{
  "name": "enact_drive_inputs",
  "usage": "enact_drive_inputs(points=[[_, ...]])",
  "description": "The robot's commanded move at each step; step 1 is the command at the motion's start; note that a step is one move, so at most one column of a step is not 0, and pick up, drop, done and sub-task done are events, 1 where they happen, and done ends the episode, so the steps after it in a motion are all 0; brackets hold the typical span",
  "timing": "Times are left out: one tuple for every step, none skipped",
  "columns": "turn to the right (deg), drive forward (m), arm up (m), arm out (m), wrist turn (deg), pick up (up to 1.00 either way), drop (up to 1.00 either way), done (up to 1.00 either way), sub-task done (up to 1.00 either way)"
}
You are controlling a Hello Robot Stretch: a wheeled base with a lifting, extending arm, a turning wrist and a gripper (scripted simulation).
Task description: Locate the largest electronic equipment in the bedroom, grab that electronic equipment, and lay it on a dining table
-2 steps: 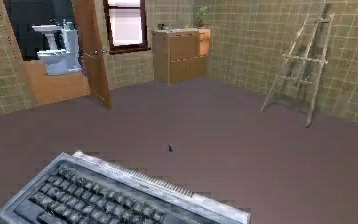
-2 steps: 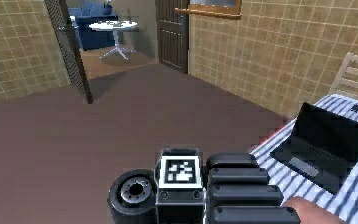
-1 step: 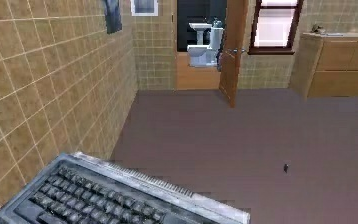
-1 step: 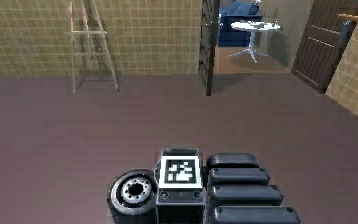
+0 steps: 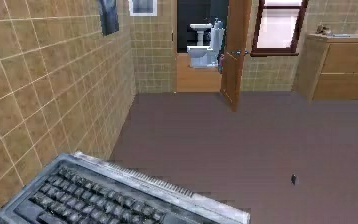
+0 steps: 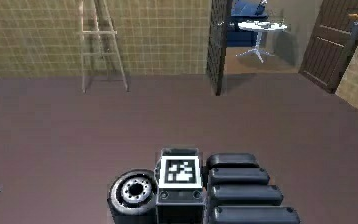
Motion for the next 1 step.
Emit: enact_drive_inputs(points=[[45.0,0.0,0.0,0.0,0.0,0.0,0.0,0.0,0.0]])
